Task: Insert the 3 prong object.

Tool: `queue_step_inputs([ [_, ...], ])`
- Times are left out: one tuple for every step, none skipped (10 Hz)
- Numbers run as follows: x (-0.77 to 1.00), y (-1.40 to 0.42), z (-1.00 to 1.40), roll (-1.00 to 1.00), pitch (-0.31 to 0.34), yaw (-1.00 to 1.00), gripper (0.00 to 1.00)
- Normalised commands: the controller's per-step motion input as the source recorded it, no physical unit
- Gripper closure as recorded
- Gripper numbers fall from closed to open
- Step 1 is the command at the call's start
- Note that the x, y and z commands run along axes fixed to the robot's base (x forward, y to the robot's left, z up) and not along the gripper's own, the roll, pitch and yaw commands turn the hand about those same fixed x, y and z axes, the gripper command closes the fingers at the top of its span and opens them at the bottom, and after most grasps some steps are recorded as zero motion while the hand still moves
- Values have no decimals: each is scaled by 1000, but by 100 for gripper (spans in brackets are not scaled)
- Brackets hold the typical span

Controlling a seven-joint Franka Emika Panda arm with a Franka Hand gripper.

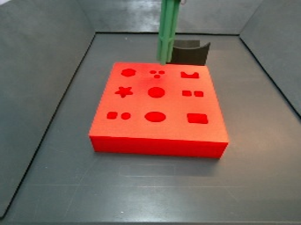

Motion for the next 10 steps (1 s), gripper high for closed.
queue_step_inputs([
  [-94, 11, -169, 109, -96, 0, 100],
  [0, 0, -160, 210, -60, 0, 100],
  [0, -57, -174, 270, -36, 0, 100],
  [0, 0, -289, 229, -66, 0, 100],
  [-49, 0, -300, 139, -99, 0, 100],
  [-20, 0, -306, 59, -127, 0, 100],
  [-37, 0, -229, 0, -127, 0, 100],
  [-123, 0, 0, -43, -67, 11, 100],
  [-160, 0, 3, -133, -91, 34, 100],
  [-100, 0, 37, -231, -121, 91, 100],
])
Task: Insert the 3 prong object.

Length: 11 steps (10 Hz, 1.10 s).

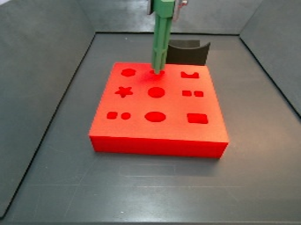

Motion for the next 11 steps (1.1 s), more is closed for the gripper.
queue_step_inputs([
  [-46, 0, 49, -314, -144, 111, 100],
  [0, 6, 0, -354, -164, 66, 100],
  [60, 0, -31, -226, -170, 0, 100],
  [117, 0, -80, -90, -147, 0, 100],
  [157, 9, -166, 0, -114, -43, 100],
  [106, 46, -183, 33, -100, -83, 100],
  [0, 54, -131, 31, -79, -54, 100],
  [-277, 106, 0, 0, -77, -17, 100],
  [-320, 0, 46, -31, -124, 0, 100],
  [-214, 0, 0, -67, -129, 0, 100],
  [-86, 0, 0, -69, -124, 0, 100],
])
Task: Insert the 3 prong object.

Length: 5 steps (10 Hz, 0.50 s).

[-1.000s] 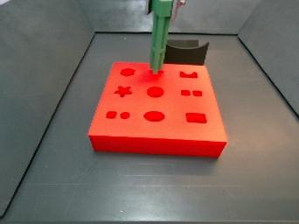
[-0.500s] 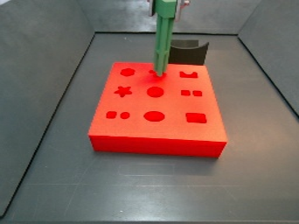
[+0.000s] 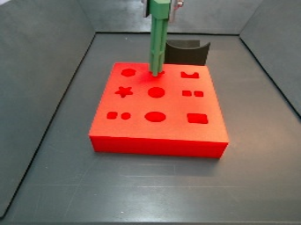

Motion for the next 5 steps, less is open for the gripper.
queue_step_inputs([
  [194, 0, -163, -59, -117, 0, 100],
  [311, 0, -223, -24, -84, 0, 100],
  [234, 0, -166, -7, -63, 0, 100],
  [0, 9, -160, -6, -90, 0, 100],
  [-86, 0, -97, 0, -91, 0, 100],
])
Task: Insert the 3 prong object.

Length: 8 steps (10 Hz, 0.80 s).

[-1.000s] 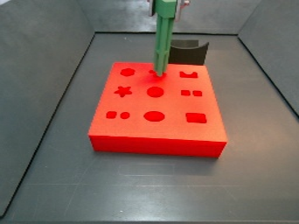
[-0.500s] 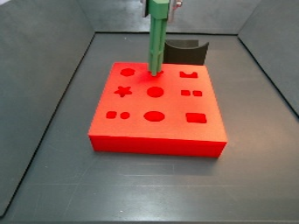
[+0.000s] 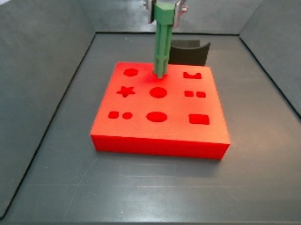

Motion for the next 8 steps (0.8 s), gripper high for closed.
queue_step_inputs([
  [-231, 0, -171, 86, -99, 0, 100],
  [-320, -3, -343, 224, -137, 0, 100],
  [-106, -137, -343, 237, -130, 0, 100],
  [11, -149, -314, 153, -74, 0, 100],
  [77, -94, -297, 90, -46, 0, 100],
  [89, -51, -349, 64, -50, 0, 100],
  [83, 0, -417, 17, -60, 0, 100],
  [31, 0, -469, 0, -94, 0, 100],
])
